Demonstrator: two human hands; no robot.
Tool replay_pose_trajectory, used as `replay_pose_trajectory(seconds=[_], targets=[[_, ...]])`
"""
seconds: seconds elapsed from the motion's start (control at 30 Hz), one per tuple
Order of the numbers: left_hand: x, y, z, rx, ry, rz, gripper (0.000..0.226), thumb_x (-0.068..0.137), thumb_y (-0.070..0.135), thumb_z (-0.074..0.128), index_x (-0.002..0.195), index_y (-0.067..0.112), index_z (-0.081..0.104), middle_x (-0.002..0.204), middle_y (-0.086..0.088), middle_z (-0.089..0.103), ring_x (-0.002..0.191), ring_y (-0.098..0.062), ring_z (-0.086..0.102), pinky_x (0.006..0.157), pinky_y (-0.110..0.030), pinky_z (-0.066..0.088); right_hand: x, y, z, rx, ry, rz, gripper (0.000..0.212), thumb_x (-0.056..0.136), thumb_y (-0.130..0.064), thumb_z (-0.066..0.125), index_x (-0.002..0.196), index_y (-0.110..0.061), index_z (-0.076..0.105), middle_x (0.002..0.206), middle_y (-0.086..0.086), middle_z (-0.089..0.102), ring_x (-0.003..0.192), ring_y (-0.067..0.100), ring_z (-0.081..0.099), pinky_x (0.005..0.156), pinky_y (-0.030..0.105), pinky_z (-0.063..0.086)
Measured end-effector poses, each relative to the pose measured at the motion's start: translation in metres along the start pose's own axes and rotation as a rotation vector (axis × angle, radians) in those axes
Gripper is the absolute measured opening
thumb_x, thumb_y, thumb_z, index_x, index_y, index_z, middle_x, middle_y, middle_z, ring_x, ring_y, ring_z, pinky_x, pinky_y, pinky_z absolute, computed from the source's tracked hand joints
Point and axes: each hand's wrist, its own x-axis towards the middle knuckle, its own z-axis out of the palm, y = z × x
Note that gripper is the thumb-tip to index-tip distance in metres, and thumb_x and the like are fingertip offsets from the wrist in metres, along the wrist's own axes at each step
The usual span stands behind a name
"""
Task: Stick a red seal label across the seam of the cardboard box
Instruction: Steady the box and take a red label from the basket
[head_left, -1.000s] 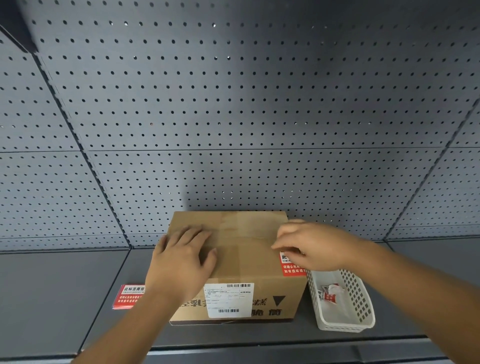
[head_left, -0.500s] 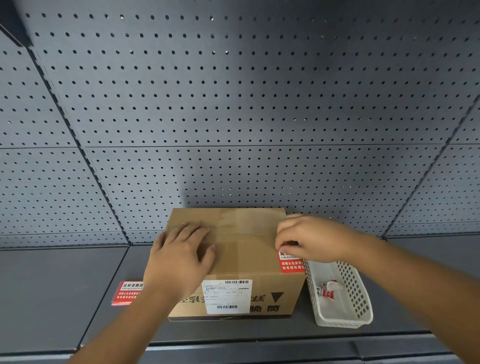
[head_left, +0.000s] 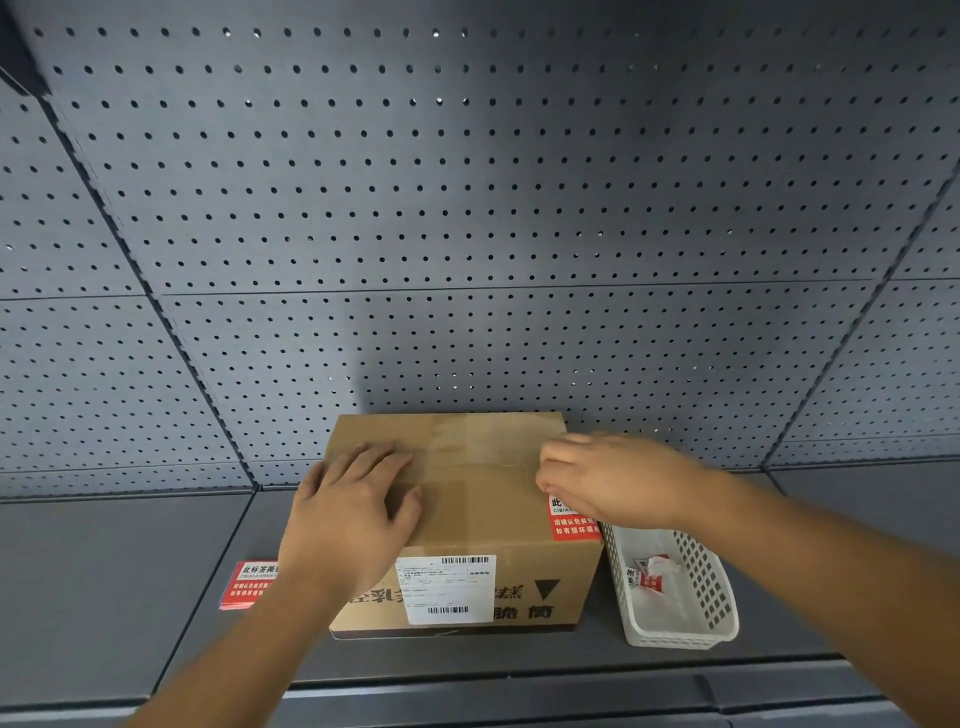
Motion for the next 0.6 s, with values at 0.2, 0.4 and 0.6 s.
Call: replay_pose_trajectory(seconds=[0.2, 0.4, 0.6], targets=[[-0.001, 0.0, 0.0, 0.011, 0.002, -0.004, 0.059, 0.092, 0.064, 0.029, 0.14, 0.04, 0.052, 0.152, 0.021, 0.049, 0.147, -0.006, 0.031, 0.124, -0.046, 0.02, 0.001, 0.005, -0.006, 0.087, -0.039, -0.014, 0.014, 0.104, -0.031, 0.052, 0.103, -0.023, 0.063, 0.105, -0.007, 0.06, 0.101, 0.013, 0.053, 0.086, 0.035, 0.052], [-0.001, 0.002, -0.002, -0.005, -0.001, -0.004, 0.061, 0.091, 0.065, 0.028, 0.142, 0.04, 0.051, 0.153, 0.022, 0.047, 0.148, -0.005, 0.028, 0.124, -0.044, 0.017, -0.002, 0.005, -0.003, 0.042, -0.018, -0.037, 0.011, 0.106, -0.028, 0.053, 0.107, -0.021, 0.061, 0.107, -0.004, 0.059, 0.099, 0.015, 0.052, 0.081, 0.038, 0.054], [0.001, 0.0, 0.0, 0.003, -0.011, -0.002, 0.059, 0.093, 0.065, 0.029, 0.142, 0.041, 0.05, 0.152, 0.023, 0.047, 0.148, -0.005, 0.027, 0.124, -0.045, 0.018, -0.022, 0.007, -0.007, 0.097, 0.068, 0.009, 0.013, 0.105, -0.033, 0.052, 0.104, -0.025, 0.062, 0.104, -0.009, 0.059, 0.098, 0.011, 0.05, 0.076, 0.031, 0.051]])
